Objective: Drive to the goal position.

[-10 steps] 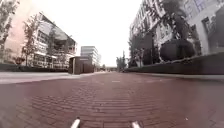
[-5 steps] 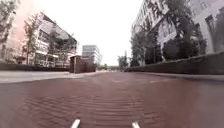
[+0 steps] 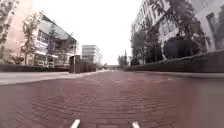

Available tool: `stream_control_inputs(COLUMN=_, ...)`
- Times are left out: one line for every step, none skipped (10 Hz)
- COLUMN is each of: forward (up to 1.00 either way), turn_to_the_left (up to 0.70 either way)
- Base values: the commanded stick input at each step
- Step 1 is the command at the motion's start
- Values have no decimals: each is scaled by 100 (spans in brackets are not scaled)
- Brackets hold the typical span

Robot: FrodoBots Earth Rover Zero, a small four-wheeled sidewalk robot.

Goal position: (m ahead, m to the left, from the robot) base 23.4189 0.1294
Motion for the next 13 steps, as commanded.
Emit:
stream_control_inputs(forward=70, turn_to_the_left=0)
stream_control_inputs(forward=70, turn_to_the_left=0)
stream_control_inputs(forward=70, turn_to_the_left=0)
stream_control_inputs(forward=70, turn_to_the_left=0)
stream_control_inputs(forward=70, turn_to_the_left=0)
stream_control_inputs(forward=70, turn_to_the_left=0)
stream_control_inputs(forward=70, turn_to_the_left=0)
stream_control_inputs(forward=70, turn_to_the_left=0)
stream_control_inputs(forward=70, turn_to_the_left=0)
stream_control_inputs(forward=70, turn_to_the_left=0)
stream_control_inputs(forward=70, turn_to_the_left=0)
stream_control_inputs(forward=70, turn_to_the_left=0)
stream_control_inputs(forward=70, turn_to_the_left=0)
